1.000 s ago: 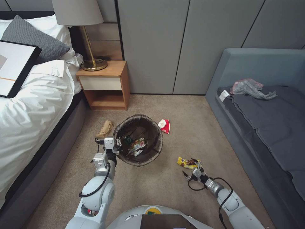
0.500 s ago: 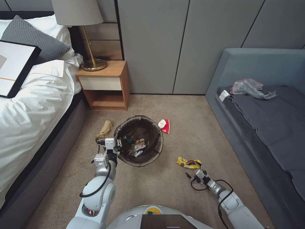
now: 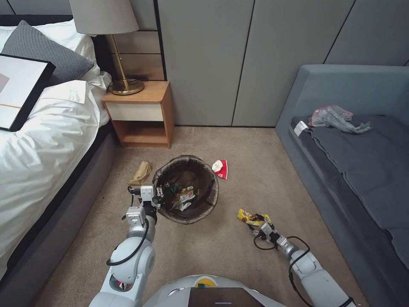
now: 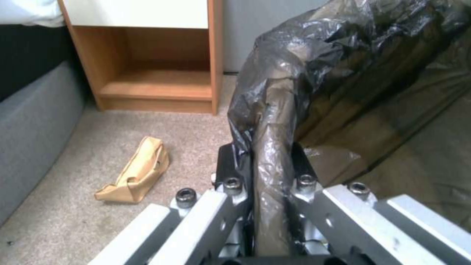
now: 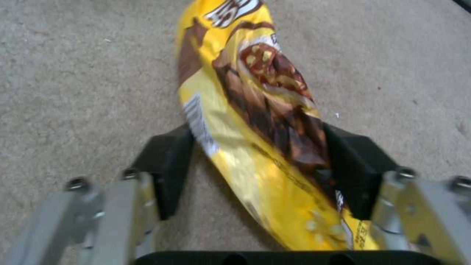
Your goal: Pick up the trash bin, then pick up the garbage from the floor and place it into the trash bin.
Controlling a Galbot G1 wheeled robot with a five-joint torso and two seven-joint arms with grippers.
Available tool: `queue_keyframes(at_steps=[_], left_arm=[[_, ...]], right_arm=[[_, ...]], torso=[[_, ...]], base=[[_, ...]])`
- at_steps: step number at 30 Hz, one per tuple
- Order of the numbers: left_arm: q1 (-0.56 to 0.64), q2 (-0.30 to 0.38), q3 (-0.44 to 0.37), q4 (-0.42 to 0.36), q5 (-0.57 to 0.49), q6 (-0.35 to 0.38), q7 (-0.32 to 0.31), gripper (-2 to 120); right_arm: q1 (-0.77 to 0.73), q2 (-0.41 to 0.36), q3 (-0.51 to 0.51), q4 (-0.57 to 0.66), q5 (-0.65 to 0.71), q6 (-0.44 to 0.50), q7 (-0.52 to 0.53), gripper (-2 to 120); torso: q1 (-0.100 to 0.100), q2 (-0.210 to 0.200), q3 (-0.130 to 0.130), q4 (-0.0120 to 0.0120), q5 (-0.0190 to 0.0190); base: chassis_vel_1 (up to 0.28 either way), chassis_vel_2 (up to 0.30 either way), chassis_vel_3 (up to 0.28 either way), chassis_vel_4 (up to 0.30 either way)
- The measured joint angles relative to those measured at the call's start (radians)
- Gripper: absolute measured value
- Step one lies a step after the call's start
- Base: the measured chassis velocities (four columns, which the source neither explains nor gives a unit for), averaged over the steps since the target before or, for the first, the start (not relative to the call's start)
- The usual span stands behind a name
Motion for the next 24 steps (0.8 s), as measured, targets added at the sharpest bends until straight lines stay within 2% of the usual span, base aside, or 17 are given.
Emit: queue_keyframes(at_steps=[1,3,5,8,9,16,24], left_arm=[[0.0,0.0,0.0,0.0,0.0,0.0,0.0,3],[-0.002,0.0,0.001,0.002,0.0,0.0,0.0,3],[-0.003,0.0,0.001,0.002,0.0,0.0,0.0,3],[-0.004,0.002,-0.002,0.003,-0.001,0.0,0.0,3],[-0.004,0.002,-0.002,0.003,-0.001,0.0,0.0,3],[-0.005,0.002,-0.003,0.004,-0.003,0.0,0.0,3],[-0.005,0.002,0.002,0.007,-0.002,0.0,0.0,3]], right_arm=[[0.0,0.0,0.0,0.0,0.0,0.0,0.0,56],[0.001,0.0,0.0,-0.002,0.006,0.001,0.0,45],[0.002,0.0,0.0,-0.004,0.006,0.001,0.0,43],[0.004,0.003,-0.001,-0.007,0.009,0.005,0.0,28],[0.004,0.003,-0.001,-0.007,0.009,0.005,0.0,28],[0.005,0.006,-0.003,-0.003,0.018,0.009,0.002,0],[-0.003,0.014,-0.003,0.01,0.044,0.021,0.025,0]], torso=[[0.0,0.0,0.0,0.0,0.0],[0.0,0.0,0.0,0.0,0.0],[0.0,0.0,0.0,0.0,0.0],[0.0,0.0,0.0,0.0,0.0],[0.0,0.0,0.0,0.0,0.0],[0.0,0.0,0.0,0.0001,0.0],[0.0,0.0,0.0,0.0001,0.0]], base=[[0.0,0.0,0.0,0.0],[0.0,0.0,0.0,0.0],[0.0,0.0,0.0,0.0],[0.0,0.0,0.0,0.0],[0.0,0.0,0.0,0.0],[0.0,0.0,0.0,0.0],[0.0,0.0,0.0,0.0]])
